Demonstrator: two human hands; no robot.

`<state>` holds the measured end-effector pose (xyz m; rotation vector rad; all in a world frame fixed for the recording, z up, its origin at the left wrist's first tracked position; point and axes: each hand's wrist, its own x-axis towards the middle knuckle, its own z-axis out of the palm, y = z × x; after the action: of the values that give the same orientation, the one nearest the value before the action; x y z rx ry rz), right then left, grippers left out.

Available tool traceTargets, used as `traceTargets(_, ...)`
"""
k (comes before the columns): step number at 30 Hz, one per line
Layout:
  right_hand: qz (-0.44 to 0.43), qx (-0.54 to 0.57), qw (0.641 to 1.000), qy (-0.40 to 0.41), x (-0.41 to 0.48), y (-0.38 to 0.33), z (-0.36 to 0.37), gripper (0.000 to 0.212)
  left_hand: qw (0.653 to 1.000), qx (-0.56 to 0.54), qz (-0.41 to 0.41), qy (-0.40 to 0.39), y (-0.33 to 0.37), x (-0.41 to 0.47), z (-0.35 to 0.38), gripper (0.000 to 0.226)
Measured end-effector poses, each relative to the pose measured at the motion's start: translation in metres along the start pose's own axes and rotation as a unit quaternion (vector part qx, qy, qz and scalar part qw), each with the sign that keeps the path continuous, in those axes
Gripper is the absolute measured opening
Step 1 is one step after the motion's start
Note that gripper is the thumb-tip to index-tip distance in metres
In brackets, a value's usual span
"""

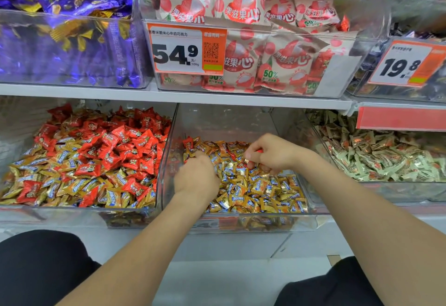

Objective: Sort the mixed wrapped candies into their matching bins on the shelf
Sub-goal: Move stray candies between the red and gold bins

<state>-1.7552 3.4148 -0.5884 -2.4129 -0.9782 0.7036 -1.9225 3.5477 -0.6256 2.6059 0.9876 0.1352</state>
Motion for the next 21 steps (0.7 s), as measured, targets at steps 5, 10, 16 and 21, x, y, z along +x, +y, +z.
traceTargets(5, -0.005, -0.064, 0.997, 0.052, 0.007, -0.001, 0.001, 0.029, 0.997, 0.043, -0.003, -0.063, -0.002, 0.004, 0.003, 0.029)
traceTargets(10, -0.04, -0.151, 0.988, 0.01, 0.006, -0.011, 0.013, 0.03, 0.997, -0.031, 0.0, -0.075, -0.012, 0.015, 0.012, 0.031)
traceTargets(16, -0.01, -0.268, 0.961, -0.067, 0.011, -0.012, 0.03, 0.042, 0.975, -0.206, 0.019, -0.087, -0.013, 0.017, 0.011, 0.025)
traceTargets(21, 0.0, -0.163, 0.986, -0.032, 0.009, -0.014, 0.022, 0.028, 0.94, -0.332, 0.009, -0.077, -0.006, 0.014, 0.006, 0.019)
